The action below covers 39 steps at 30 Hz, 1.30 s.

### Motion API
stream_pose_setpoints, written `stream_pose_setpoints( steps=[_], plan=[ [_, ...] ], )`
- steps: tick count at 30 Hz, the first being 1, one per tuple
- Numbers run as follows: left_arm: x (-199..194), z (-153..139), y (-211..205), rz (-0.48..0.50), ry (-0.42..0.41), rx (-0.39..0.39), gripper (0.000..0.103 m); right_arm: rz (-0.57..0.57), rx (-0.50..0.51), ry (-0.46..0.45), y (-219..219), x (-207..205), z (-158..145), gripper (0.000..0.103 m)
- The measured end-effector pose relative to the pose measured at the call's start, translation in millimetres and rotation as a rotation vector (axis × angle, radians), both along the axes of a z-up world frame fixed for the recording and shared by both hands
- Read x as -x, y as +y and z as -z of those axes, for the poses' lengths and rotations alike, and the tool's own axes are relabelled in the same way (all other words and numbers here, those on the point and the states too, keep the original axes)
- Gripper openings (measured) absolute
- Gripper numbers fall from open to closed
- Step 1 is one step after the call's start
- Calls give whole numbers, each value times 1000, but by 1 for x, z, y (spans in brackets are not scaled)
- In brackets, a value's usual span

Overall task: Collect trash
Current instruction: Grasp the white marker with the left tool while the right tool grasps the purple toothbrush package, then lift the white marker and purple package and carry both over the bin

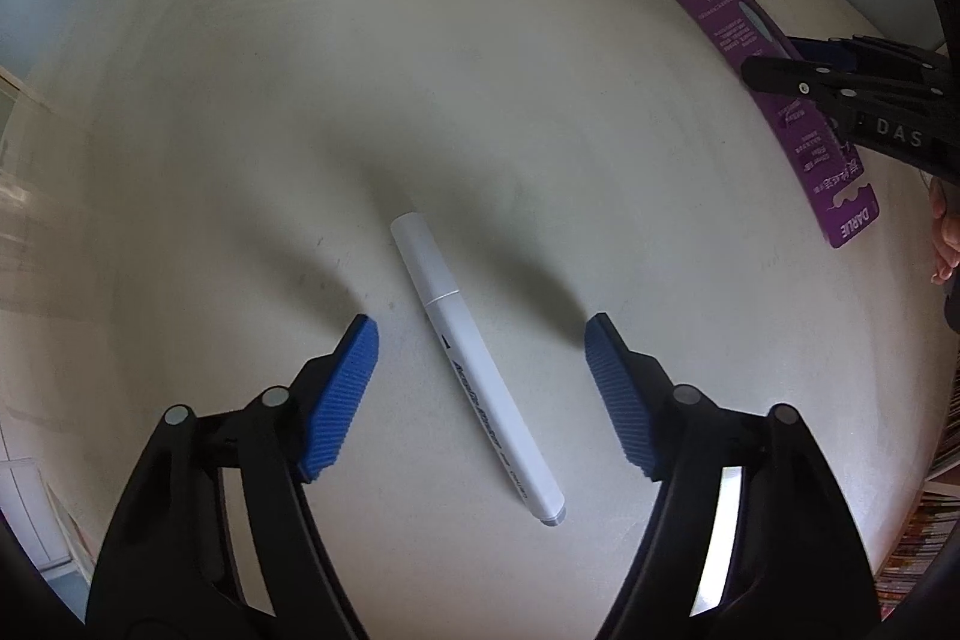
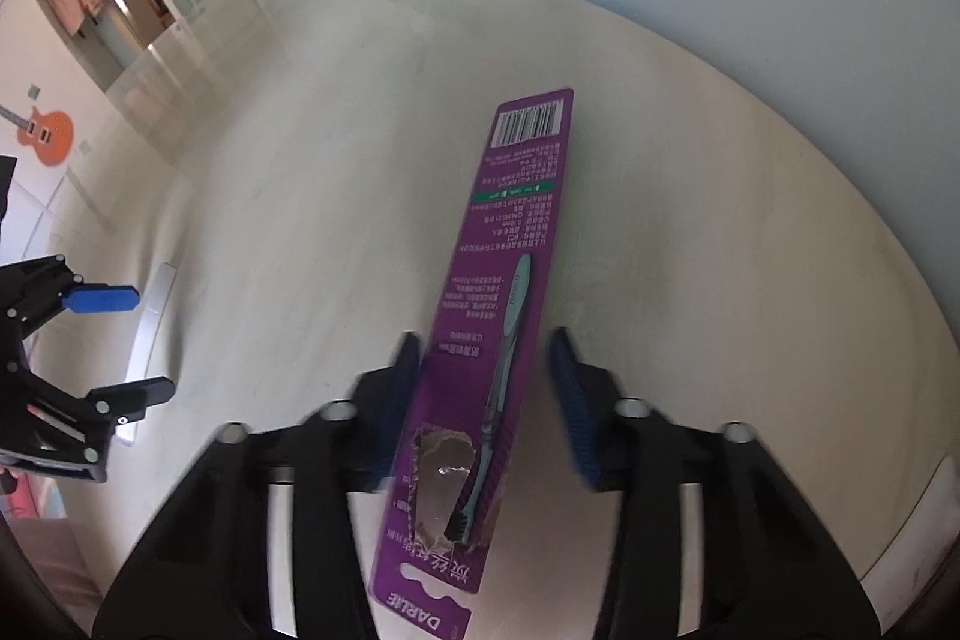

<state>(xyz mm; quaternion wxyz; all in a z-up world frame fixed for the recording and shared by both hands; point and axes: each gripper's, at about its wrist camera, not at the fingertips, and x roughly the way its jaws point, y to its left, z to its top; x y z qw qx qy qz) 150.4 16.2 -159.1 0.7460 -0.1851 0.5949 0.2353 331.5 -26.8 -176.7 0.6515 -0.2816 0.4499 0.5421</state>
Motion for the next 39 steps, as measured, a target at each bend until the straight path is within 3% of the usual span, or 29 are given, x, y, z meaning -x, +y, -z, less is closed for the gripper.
stream_pose_setpoints(
  steps=[2, 4, 5, 12, 25, 33, 39],
  plan=[
    [0, -3, 7, -3, -10, -7, 43, 4, 2, 8, -1, 4, 1, 28],
    [3, -5, 12, -13, -10, -2, 14, 11, -9, 9, -6, 6, -1, 24],
    [6, -5, 15, -17, -15, 14, 12, 18, -16, 13, -8, 5, -3, 20],
    [24, -11, 30, -25, -51, 54, 11, 61, -29, 40, -32, -1, -17, 14],
    [10, -47, -2, 101, -96, -21, 11, 138, -94, -5, -58, 8, -70, 13],
    [25, -59, -19, 270, -117, -38, 11, 275, -102, -30, -104, 19, -90, 13],
    [30, -58, -40, 460, -137, -31, 11, 454, -102, -60, -151, 51, -96, 14]
  ],
)
